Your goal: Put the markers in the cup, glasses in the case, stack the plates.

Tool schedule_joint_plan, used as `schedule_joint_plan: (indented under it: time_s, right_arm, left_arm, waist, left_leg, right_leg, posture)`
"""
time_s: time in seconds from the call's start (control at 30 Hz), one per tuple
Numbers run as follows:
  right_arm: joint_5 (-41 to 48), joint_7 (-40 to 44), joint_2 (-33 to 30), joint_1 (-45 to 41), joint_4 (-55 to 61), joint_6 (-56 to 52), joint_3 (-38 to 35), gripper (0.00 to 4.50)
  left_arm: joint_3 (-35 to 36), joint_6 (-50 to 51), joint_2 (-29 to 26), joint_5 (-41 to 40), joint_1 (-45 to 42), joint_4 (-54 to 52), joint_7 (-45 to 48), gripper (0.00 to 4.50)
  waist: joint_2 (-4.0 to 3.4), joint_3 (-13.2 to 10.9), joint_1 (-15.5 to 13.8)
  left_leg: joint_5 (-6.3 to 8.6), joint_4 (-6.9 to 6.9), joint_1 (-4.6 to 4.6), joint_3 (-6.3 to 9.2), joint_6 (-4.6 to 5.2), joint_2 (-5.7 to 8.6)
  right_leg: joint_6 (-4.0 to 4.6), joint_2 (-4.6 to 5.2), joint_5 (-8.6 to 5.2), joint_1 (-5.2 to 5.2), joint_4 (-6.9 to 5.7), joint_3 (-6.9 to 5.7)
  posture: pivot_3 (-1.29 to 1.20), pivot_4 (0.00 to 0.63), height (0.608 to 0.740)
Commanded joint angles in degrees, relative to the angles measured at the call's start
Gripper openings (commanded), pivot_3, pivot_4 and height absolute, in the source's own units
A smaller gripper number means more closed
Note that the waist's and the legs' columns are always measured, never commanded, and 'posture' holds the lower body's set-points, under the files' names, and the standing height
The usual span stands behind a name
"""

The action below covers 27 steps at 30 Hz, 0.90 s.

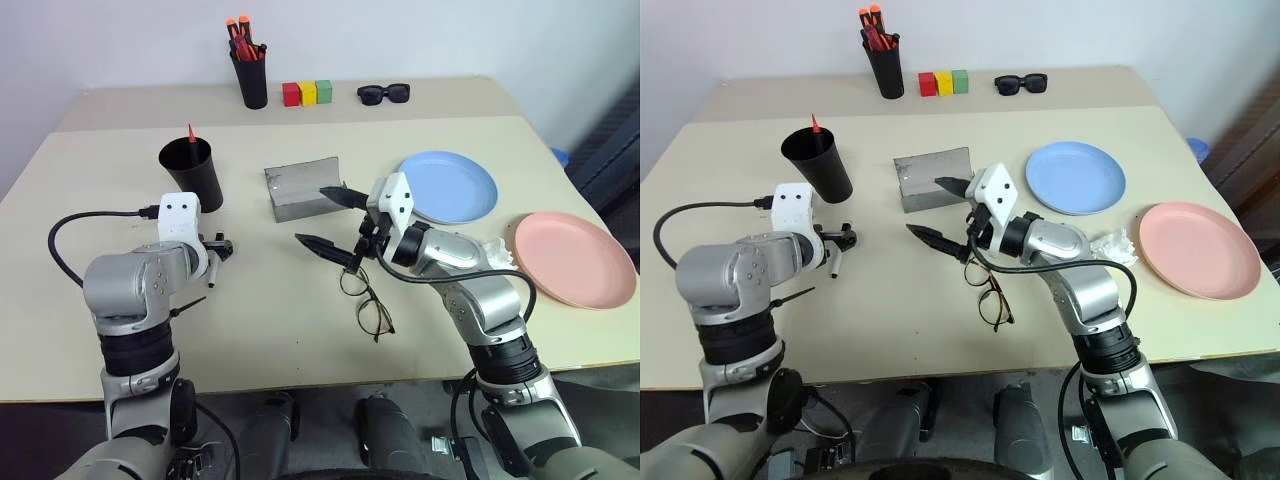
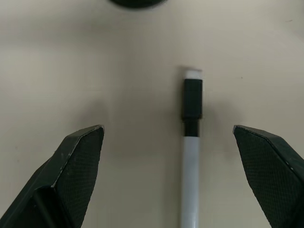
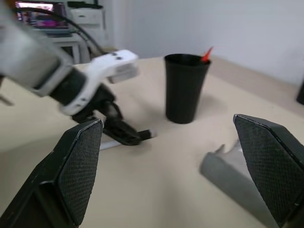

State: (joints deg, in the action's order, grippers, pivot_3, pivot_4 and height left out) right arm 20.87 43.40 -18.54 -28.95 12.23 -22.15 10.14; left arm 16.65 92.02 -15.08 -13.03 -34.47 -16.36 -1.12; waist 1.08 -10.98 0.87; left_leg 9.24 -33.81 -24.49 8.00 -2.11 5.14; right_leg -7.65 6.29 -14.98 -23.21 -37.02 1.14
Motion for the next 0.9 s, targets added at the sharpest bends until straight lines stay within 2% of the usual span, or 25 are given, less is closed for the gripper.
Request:
schedule_joint_plan:
  time_s: [0.03, 0.1, 0.17, 0.37, 0.43, 0.57, 0.73, 0.77, 0.9]
  right_arm:
    - [0.40, -0.82, 0.32, 0.20, 3.51, 0.22, -0.47, 4.50]
    - [0.37, -1.22, 0.21, 0.71, 4.03, 0.16, -0.48, 4.50]
    - [0.35, -1.49, 0.13, 1.13, 4.44, 0.11, -0.44, 4.50]
    - [0.48, -1.27, -0.22, 1.52, 4.87, -0.29, -0.03, 4.50]
    - [0.61, -0.70, -0.52, 1.65, 5.02, -0.48, 0.16, 4.50]
    - [0.69, 0.59, -1.07, 1.79, 5.06, -0.59, 0.61, 4.50]
    - [-0.01, 0.68, -0.32, 1.01, 3.85, 0.33, 0.78, 4.50]
    - [-0.24, 0.42, 0.06, 0.62, 3.36, 0.68, 0.74, 4.50]
    - [-3.19, -3.07, 3.26, -2.05, -0.04, 3.41, 1.00, 4.50]
  left_arm:
    - [-0.57, 0.48, -0.77, -0.79, -0.42, 0.67, -0.18, 4.47]
    - [-0.81, 0.48, -1.11, -1.04, -0.23, 1.17, -0.34, 3.95]
    - [-0.89, 0.48, -1.37, -0.94, -0.27, 1.59, -0.52, 3.21]
    - [-1.83, 0.46, -2.39, -0.19, -1.45, 0.17, 0.35, 0.15]
    - [-0.20, -1.40, -1.26, -0.94, -2.45, -2.38, 1.72, 0.02]
    - [2.53, -18.33, -0.32, -6.25, -1.67, -8.69, 10.19, 0.02]
    - [5.36, -37.10, 0.38, -7.53, -5.20, -8.63, 12.28, 0.02]
    - [5.18, -41.94, 0.31, -5.90, -6.56, -6.33, 11.00, 0.02]
    - [-1.40, -71.91, -2.82, 9.01, -9.26, 9.84, 4.06, 0.02]
  waist:
    - [0.00, 0.00, 0.03]
    - [0.00, 0.00, 0.03]
    - [0.00, 0.00, -0.03]
    - [0.00, 0.00, -0.07]
    - [0.00, 0.00, -0.12]
    - [0.03, -0.02, -0.14]
    - [0.03, -0.02, -0.09]
    - [0.03, -0.02, -0.15]
    - [0.03, -0.01, -0.18]
  left_leg:
    - [0.00, 0.01, 0.00, 0.00, 0.00, 0.00]
    - [0.01, 0.03, 0.01, 0.00, -0.02, -0.01]
    - [0.03, 0.02, 0.01, -0.01, -0.05, -0.01]
    - [0.04, 0.02, 0.01, -0.01, -0.06, 0.00]
    - [0.04, 0.02, 0.00, -0.01, -0.07, 0.00]
    - [0.06, 0.01, -0.02, -0.02, -0.10, 0.00]
    - [0.06, 0.04, -0.02, -0.06, -0.11, -0.01]
    - [0.06, 0.04, -0.02, -0.07, -0.11, -0.01]
    - [0.03, 0.03, 0.01, -0.26, -0.07, 0.01]
  right_leg:
    - [0.00, 0.00, 0.00, 0.00, 0.00, 0.00]
    - [0.00, 0.01, 0.00, -0.02, -0.01, 0.01]
    - [0.00, 0.01, 0.00, -0.02, 0.00, 0.02]
    - [0.00, 0.04, 0.00, -0.01, 0.00, 0.01]
    - [0.00, 0.05, 0.00, -0.01, 0.01, 0.01]
    - [0.00, 0.07, 0.00, -0.01, 0.05, -0.01]
    - [0.01, 0.10, 0.00, -0.03, 0.07, 0.01]
    - [0.02, 0.10, 0.00, -0.03, 0.07, 0.00]
    - [0.02, 0.10, 0.00, 0.01, 0.15, 0.02]
  posture:
    - [0.00, 0.150, 0.740]
    - [0.00, 0.150, 0.740]
    - [0.00, 0.150, 0.740]
    - [0.00, 0.150, 0.740]
    - [0.00, 0.150, 0.740]
    - [0.00, 0.150, 0.740]
    - [0.00, 0.150, 0.740]
    - [0.00, 0.150, 0.740]
    - [0.00, 0.150, 0.740]
